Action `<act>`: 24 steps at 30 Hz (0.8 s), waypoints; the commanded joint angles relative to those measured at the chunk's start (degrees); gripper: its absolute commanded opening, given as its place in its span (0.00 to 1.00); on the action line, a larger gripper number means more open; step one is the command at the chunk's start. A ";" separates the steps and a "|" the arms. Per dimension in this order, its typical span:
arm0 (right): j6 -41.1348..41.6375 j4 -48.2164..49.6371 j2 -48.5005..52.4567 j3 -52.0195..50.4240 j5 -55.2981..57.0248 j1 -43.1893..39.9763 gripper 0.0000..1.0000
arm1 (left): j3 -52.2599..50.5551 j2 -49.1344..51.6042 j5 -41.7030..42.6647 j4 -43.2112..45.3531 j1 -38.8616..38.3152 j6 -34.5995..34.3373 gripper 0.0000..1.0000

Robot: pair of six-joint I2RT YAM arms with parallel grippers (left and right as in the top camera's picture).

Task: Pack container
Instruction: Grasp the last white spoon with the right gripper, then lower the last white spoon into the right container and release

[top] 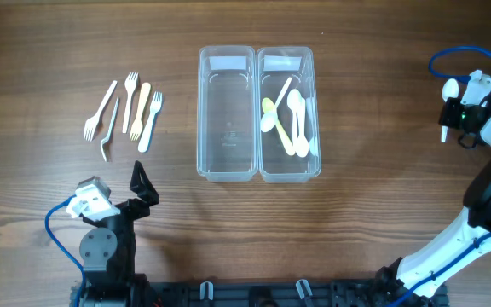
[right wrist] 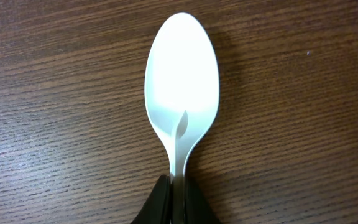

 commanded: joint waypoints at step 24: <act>17.42 -13.84 -25.83 1.07 -12.66 31.01 0.04 | -0.37 -0.28 -0.50 0.24 0.46 0.96 1.00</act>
